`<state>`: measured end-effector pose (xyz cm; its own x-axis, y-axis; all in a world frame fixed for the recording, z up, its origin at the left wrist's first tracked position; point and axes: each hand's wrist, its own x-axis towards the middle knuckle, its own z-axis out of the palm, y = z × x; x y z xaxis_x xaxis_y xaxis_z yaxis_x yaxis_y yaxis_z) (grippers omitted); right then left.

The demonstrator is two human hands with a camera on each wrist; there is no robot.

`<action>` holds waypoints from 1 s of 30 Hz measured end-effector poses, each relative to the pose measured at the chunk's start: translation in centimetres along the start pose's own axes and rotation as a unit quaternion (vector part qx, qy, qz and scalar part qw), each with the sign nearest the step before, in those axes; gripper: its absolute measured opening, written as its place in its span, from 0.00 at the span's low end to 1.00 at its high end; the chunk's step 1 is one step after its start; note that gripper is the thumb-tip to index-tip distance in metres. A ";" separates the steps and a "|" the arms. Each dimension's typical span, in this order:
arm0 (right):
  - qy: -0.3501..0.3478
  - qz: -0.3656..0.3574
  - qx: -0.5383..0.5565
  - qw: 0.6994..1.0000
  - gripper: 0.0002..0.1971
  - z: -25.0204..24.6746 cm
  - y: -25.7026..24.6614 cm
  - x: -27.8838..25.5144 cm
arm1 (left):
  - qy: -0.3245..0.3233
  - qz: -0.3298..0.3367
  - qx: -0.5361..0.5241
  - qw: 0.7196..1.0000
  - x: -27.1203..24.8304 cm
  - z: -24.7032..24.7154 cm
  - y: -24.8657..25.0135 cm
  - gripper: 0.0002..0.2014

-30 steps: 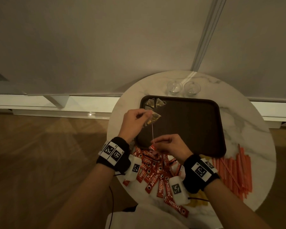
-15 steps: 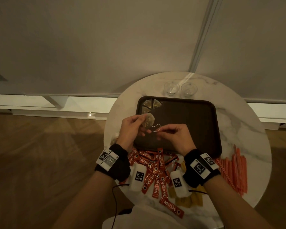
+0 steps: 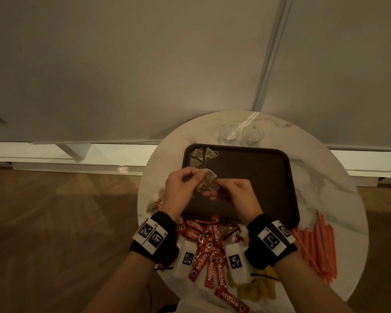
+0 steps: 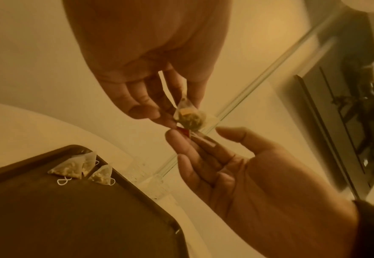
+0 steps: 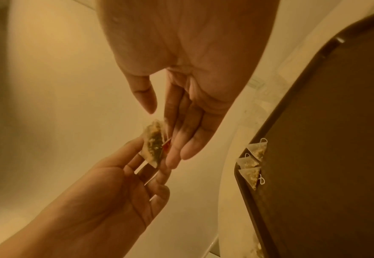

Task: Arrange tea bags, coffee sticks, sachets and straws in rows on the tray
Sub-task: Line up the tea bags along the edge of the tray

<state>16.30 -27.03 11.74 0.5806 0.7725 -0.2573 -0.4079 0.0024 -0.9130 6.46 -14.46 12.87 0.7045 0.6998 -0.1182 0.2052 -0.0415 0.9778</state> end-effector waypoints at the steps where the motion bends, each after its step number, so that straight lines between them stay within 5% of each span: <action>1: 0.003 0.006 0.016 1.000 0.15 0.0 0.0 -0.1 | 0.004 0.012 0.019 1.000 0.0 0.1 -0.2 0.07; 6: 0.029 0.001 0.029 0.999 0.17 0.1 0.7 -0.2 | 0.053 0.072 0.091 0.992 -0.4 0.9 -0.5 0.03; 10: 0.033 -0.007 0.022 0.999 0.14 -0.3 0.9 -0.1 | 0.024 0.109 0.109 0.988 -0.9 1.7 -0.2 0.02; 15: 0.065 0.000 0.036 0.997 0.08 -0.8 1.0 0.1 | 0.018 0.059 -0.032 0.998 -1.1 1.5 -0.2 0.10; 18: 0.071 0.001 0.046 0.996 0.08 -1.0 1.3 0.2 | 0.046 0.021 -0.009 0.999 -0.7 1.6 -0.9 0.08; 22: 0.076 0.015 0.004 0.997 0.07 -1.4 1.8 0.7 | -0.020 -0.094 -0.027 0.995 0.1 2.3 -2.1 0.07; 30: 0.063 0.041 -0.067 0.995 0.09 -3.0 2.8 2.4 | -0.017 -0.098 -0.037 0.994 1.6 2.7 -4.0 0.05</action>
<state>18.72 -27.05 7.64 0.6367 0.6809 -0.3620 -0.3649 -0.1476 -0.9193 8.64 -15.09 8.31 0.6783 0.6653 -0.3118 0.2912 0.1462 0.9454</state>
